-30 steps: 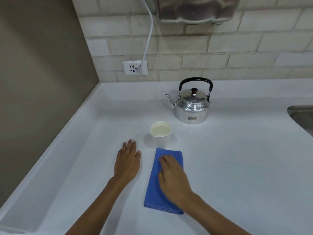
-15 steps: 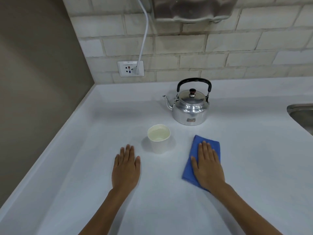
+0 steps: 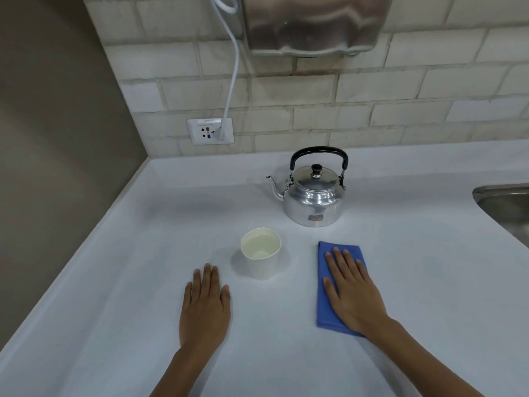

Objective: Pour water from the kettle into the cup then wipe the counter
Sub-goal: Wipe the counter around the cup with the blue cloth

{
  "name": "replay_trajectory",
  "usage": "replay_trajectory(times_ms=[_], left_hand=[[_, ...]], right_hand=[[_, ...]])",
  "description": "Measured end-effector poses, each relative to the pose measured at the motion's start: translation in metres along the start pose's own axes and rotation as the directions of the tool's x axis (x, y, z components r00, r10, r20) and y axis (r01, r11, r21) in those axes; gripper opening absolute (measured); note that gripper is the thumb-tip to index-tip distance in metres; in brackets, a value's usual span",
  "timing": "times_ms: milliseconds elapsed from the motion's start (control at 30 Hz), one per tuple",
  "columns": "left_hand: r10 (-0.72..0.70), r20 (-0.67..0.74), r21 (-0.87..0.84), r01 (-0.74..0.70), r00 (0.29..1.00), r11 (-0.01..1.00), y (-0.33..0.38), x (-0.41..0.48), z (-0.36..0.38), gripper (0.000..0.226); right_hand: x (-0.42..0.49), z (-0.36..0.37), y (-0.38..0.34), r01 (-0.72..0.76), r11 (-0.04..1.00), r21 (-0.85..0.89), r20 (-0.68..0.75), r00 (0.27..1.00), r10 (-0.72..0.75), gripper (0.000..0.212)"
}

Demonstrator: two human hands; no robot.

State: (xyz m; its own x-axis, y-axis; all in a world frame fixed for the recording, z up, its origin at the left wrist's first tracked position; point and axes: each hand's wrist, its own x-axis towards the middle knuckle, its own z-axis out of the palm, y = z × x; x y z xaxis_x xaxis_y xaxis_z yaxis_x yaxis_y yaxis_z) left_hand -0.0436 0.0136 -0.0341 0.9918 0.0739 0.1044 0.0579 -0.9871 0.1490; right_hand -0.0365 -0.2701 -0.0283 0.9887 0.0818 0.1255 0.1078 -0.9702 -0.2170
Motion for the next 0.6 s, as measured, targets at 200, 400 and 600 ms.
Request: replay_trajectory(times_ms=[200, 400, 600], left_hand=[[0.005, -0.026, -0.034, -0.005, 1.0, 0.999, 0.004, -0.001, -0.004, 0.098], [0.007, 0.045, -0.036, -0.006, 0.999, 0.999, 0.011, -0.001, -0.018, 0.088], [0.012, -0.008, -0.057, -0.012, 1.0, 0.998, 0.003, -0.001, -0.007, 0.083]], right_hand=[[0.07, 0.005, -0.024, 0.295, 0.955, 0.017, 0.13, 0.947, -0.294, 0.051], [0.115, 0.002, -0.054, 0.456, 0.887, 0.072, 0.233, 0.857, -0.459, 0.05], [0.069, 0.006, -0.025, 0.447, 0.892, 0.069, 0.147, 0.88, -0.453, 0.05]])
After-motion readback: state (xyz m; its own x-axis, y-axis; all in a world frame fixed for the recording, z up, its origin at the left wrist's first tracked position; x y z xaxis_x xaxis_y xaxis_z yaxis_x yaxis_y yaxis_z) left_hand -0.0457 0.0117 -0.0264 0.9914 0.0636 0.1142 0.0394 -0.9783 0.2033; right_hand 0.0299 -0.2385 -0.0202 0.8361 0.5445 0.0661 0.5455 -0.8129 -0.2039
